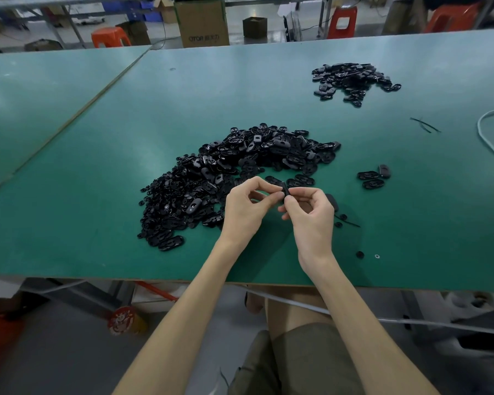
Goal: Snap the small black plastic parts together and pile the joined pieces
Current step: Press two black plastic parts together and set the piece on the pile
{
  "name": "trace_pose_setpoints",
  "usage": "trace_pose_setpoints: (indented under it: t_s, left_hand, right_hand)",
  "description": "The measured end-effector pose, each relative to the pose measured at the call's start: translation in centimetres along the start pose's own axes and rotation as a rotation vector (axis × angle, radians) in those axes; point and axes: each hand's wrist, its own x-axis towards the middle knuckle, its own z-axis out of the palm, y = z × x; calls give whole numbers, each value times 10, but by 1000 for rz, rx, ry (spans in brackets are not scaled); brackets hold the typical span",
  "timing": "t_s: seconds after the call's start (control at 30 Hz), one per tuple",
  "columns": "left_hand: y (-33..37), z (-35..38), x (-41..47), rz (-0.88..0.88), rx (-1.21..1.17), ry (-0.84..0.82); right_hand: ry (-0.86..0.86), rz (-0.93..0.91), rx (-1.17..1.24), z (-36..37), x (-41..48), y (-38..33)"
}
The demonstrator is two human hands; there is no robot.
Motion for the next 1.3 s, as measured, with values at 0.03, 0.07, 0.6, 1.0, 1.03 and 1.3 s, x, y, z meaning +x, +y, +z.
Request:
trace_pose_setpoints:
  t_s: [0.03,0.07,0.6,1.0,1.03,1.3]
  left_hand:
    - [0,0,0,-5,-12,4]
    - [0,-1,0,-9,-25,6]
    - [-1,-2,0,14,-139,-47]
    - [0,-1,-1,-12,-261,-78]
    - [0,-1,-1,-12,-260,-81]
    - [-1,-1,0,-15,-250,-91]
  right_hand:
    - [2,-1,-2,0,0,0]
    - [4,-3,-2,0,0,0]
    - [-20,-42,-1,-1,-1,-3]
    - [13,-50,14,-1,0,0]
    - [14,-53,15,-2,0,0]
    - [25,-57,35,-3,1,0]
